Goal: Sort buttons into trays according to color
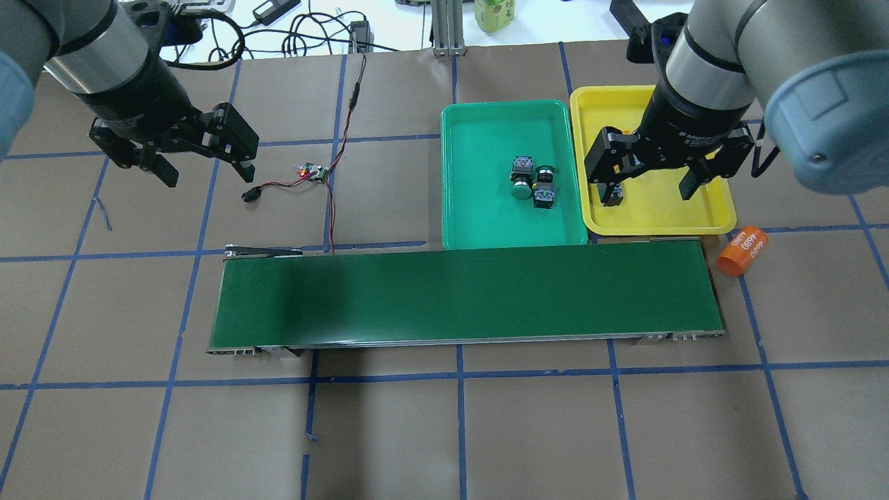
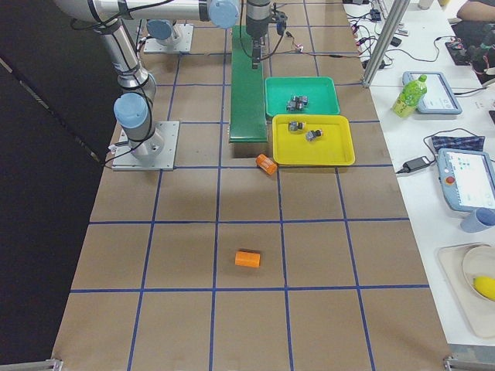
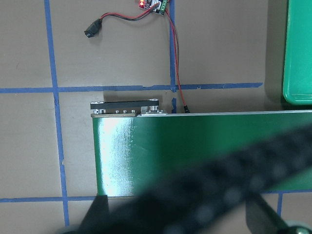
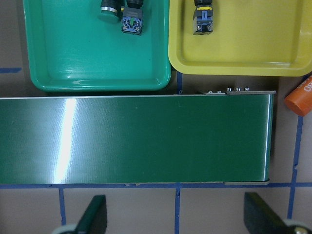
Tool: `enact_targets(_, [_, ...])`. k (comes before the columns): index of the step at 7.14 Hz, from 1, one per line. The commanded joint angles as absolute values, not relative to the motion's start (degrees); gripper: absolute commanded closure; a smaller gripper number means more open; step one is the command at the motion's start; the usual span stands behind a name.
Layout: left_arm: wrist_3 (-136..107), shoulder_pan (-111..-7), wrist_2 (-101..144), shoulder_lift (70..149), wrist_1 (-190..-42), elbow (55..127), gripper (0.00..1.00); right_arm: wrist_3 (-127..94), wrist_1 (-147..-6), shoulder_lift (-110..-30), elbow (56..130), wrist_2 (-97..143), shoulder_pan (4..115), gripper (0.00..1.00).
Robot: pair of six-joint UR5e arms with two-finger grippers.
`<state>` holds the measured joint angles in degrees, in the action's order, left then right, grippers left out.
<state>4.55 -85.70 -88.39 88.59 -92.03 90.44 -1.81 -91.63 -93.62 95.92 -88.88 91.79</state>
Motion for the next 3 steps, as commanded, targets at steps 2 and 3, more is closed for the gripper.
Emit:
enact_targets(2, [4.48,-85.69,-88.42,88.59,-92.02,90.44,0.00,-1.67,-92.20,-93.78,96.24,-89.73,91.76,0.00])
enact_targets(3, [4.48,-85.69,-88.33,88.59,-92.02,90.44,0.00,-1.67,-92.02,-93.95,96.24,-90.00,91.84,0.00])
